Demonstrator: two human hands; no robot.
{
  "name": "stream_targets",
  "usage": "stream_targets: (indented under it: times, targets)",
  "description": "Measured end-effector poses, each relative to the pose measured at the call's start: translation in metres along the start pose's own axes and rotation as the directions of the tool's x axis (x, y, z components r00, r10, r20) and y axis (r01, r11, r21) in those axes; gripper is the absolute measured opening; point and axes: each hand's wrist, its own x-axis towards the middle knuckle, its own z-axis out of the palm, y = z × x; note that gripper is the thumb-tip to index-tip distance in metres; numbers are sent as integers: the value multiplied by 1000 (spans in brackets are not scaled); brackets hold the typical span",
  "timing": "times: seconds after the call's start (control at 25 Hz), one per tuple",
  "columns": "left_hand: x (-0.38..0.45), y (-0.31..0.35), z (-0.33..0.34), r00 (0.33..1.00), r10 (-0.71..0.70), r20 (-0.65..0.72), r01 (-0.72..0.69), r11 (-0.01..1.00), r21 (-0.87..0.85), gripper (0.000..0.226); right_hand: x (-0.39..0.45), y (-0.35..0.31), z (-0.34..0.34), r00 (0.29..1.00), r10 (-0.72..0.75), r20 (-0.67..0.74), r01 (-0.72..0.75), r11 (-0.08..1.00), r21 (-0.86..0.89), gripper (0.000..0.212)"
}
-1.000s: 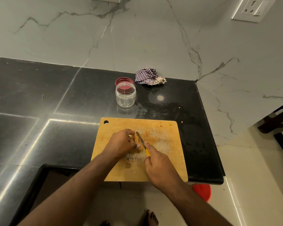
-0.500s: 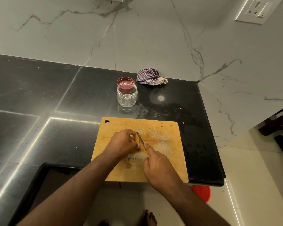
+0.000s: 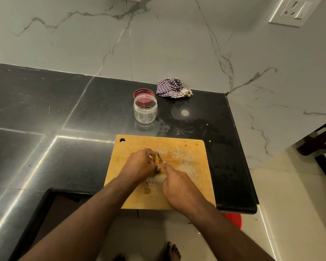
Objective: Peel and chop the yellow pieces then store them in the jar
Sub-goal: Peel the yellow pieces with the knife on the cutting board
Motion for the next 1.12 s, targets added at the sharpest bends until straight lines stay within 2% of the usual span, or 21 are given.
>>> stream_targets:
  times: [0.16, 0.52, 0.72, 0.92, 1.04, 1.12]
  targets:
    - [-1, 1, 1, 1000, 5, -3, -5, 1000, 2, 48, -3, 5, -5, 1000, 15, 15, -16, 998, 62, 50]
    - [-4, 1, 2, 1000, 1, -22, -2, 999, -42, 36, -37, 13, 11, 1000, 9, 28, -8, 999, -40, 58]
    - [-1, -3, 2, 1000, -19, 4, 19, 999, -48, 47, -27, 22, 2, 995, 8, -95, -6, 1000, 28, 53]
    - [-1, -4, 3, 1000, -16, 4, 16, 998, -62, 49, -25, 31, 0, 1000, 0, -29, 2, 997, 75, 51]
    - [-1, -5, 3, 1000, -20, 8, 21, 998, -54, 53, -20, 53, -14, 985, 50, -165, -45, 998, 31, 52]
    - [-1, -4, 4, 1000, -23, 9, 23, 998, -54, 53, -19, 57, -17, 988, 3, -157, 3, 999, 37, 51]
